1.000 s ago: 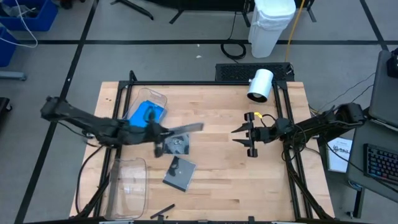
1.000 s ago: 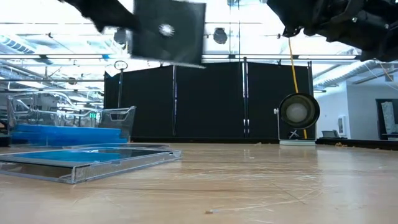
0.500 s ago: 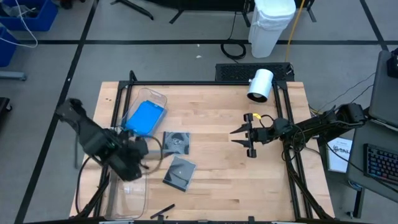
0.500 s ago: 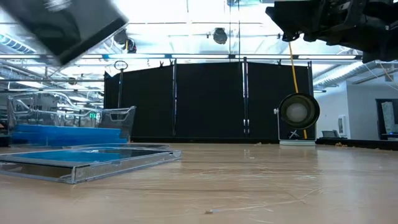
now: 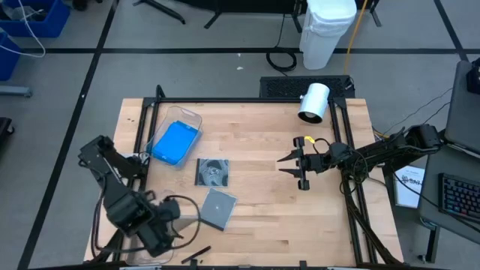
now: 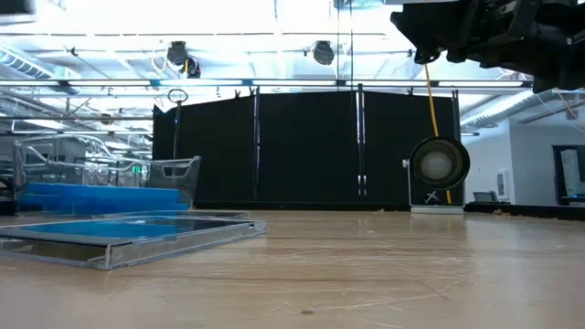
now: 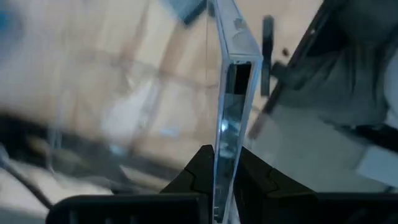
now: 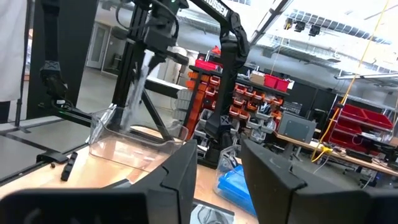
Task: Pick & place jewel cases by type
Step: Put the top black CD case into the bottom transparent bin
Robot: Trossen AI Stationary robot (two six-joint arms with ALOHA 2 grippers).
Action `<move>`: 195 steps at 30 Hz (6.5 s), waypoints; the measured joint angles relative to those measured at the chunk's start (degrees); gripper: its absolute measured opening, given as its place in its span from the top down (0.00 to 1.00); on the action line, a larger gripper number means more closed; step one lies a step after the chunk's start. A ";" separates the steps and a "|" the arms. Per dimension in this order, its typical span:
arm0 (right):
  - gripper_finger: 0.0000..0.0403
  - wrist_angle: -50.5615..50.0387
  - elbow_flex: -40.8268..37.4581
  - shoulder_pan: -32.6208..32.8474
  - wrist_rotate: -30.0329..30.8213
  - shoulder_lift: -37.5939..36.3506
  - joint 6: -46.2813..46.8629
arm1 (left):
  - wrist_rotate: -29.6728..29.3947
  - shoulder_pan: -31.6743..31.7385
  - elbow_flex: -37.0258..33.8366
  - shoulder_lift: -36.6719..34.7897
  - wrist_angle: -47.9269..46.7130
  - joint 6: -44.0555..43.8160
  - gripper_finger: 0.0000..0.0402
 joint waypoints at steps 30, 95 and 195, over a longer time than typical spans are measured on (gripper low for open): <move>0.71 0.00 0.00 0.02 -0.09 0.02 0.00 | 13.02 -15.14 -10.41 -3.23 1.02 -29.31 0.89; 0.71 -4.25 0.00 0.07 -0.24 0.02 3.10 | -36.29 25.14 -46.39 -3.52 39.29 19.24 0.82; 0.68 -25.74 0.26 -0.07 7.97 0.44 10.49 | -10.90 36.18 -42.66 -4.28 45.67 58.56 0.84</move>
